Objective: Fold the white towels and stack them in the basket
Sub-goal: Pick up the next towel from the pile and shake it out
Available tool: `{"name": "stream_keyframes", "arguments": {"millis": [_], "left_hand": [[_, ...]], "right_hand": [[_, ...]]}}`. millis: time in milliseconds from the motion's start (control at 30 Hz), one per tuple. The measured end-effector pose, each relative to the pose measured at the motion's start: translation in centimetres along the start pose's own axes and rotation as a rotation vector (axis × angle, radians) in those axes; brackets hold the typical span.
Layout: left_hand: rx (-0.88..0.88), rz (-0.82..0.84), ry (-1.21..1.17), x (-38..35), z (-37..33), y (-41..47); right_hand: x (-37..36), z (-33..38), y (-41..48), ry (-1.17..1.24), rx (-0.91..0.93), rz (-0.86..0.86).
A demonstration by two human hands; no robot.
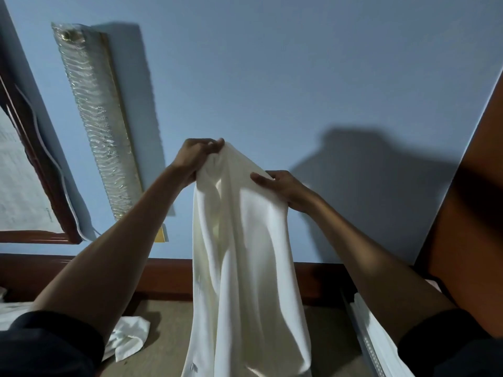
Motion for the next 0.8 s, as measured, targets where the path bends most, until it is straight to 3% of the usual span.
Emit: {"name": "stream_keyframes", "arguments": {"millis": [100, 233, 300, 367, 467, 633, 700, 800], "left_hand": [[-0.025, -0.196, -0.071, 2.0, 0.7, 0.9], [-0.006, -0.579, 0.09, 7.2, 3.0, 0.9], [0.025, -0.709, 0.208, 9.7, 3.8, -0.4], [0.042, -0.714, 0.446, 10.8, 4.1, -1.4], [0.162, -0.374, 0.616, 8.5, 6.7, -1.7], [0.25, 0.603, 0.543, -2.6, 8.4, -5.6], [0.352, 0.776, 0.352, -5.5, 8.2, -7.6], [0.322, 0.736, 0.205, -6.1, 6.9, -7.1]], "right_hand": [[-1.2, -1.8, -0.2, -0.023, -0.12, 0.11], [-3.4, -5.4, -0.4, -0.141, -0.273, 0.22], [-3.0, -7.3, -0.2, -0.187, -0.292, 0.195], [-1.6, -8.1, 0.1, -0.199, -0.237, 0.087], [-0.4, -6.8, 0.3, -0.145, -0.144, -0.047], [-2.4, -1.6, 1.8, -0.256, -0.033, 0.06], [-2.6, -1.0, 2.3, -0.271, -0.048, 0.117], [-1.7, -1.1, 1.5, -0.237, -0.074, 0.122]]}}
Point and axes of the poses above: each hand's wrist, its own y-axis towards the middle knuckle, its own x-axis out of the back of the hand, z = x × y, the point moved 9 cm from there along y, towards the middle knuckle, and after that the axes turned 8 degrees about -x, right-handed, at the moved point
